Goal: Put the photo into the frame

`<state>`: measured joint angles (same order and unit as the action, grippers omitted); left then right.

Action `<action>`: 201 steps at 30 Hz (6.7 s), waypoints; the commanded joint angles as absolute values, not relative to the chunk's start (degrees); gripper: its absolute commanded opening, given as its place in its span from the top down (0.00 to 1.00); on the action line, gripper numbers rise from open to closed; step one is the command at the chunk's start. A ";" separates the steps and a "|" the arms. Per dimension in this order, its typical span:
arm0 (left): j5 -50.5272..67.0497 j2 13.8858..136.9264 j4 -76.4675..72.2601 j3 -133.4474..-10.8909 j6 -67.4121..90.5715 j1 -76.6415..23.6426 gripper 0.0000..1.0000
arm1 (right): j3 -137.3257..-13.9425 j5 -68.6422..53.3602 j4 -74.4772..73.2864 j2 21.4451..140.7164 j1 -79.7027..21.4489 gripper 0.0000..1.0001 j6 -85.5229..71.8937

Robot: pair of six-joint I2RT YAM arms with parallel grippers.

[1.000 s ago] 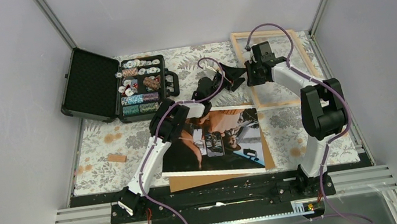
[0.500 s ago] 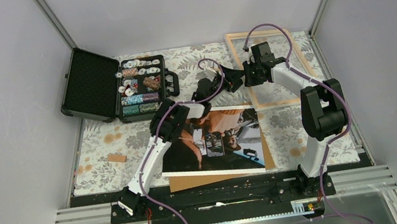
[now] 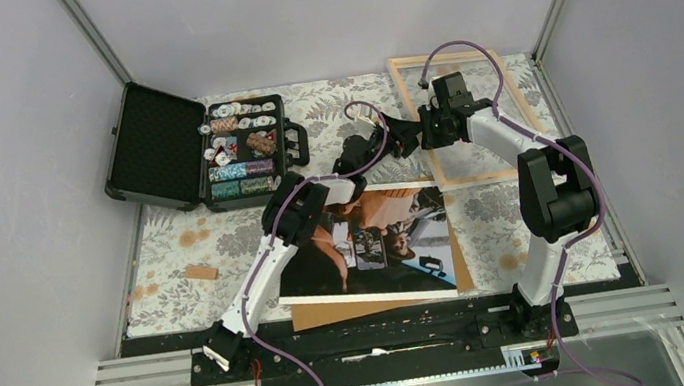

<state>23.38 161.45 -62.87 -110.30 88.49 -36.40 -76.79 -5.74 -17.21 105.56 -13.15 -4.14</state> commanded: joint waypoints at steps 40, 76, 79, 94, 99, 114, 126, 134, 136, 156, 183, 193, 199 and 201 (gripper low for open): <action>24.51 161.44 -70.05 -106.44 90.36 -36.00 0.53 | -87.63 11.39 -29.44 91.60 -2.28 0.00 -11.25; 25.88 163.12 -77.37 -105.45 94.45 -34.97 0.54 | -125.71 -11.21 -34.19 139.70 18.80 0.02 -17.79; 25.75 163.64 -77.72 -105.81 95.00 -34.89 0.54 | -125.26 -11.09 -34.10 139.44 18.81 0.03 -17.52; 24.97 163.86 -78.01 -105.30 95.28 -34.71 0.58 | -117.00 -16.41 -30.61 134.85 18.81 0.09 -19.21; 24.79 164.08 -78.37 -105.29 95.70 -34.63 0.59 | -117.55 -13.09 -31.73 132.76 18.81 0.05 -17.48; 24.72 163.83 -78.35 -104.84 95.45 -34.54 0.60 | -113.72 -12.74 -31.64 130.80 18.81 0.07 -16.61; 24.69 163.92 -78.75 -104.85 95.79 -34.54 0.61 | -112.58 -14.09 -31.12 132.81 18.81 0.07 -17.42; 24.44 164.07 -78.93 -104.94 96.19 -34.54 0.61 | -110.66 -18.42 -29.73 132.63 18.81 0.09 -18.90; 24.43 164.07 -78.93 -104.94 96.15 -34.54 0.61 | -109.93 -19.67 -29.44 132.39 18.81 0.09 -19.55; 23.99 166.96 -82.60 -108.08 100.00 -34.72 0.65 | -103.00 -26.86 -27.07 128.42 18.81 0.11 -25.00; 20.17 160.22 -74.99 -96.94 93.04 -34.26 0.30 | -98.23 -29.17 -24.17 126.63 17.82 0.13 -25.65; 19.79 159.81 -72.64 -96.61 91.96 -34.43 0.18 | -96.78 -28.45 -23.47 125.30 15.57 0.13 -25.80; 18.47 155.68 -69.07 -91.51 88.32 -33.96 0.01 | -101.75 -19.18 -28.58 122.89 15.56 0.12 -21.65; 18.14 153.39 -64.49 -90.18 84.98 -33.87 0.01 | -101.70 -15.81 -28.94 121.00 15.56 0.11 -21.04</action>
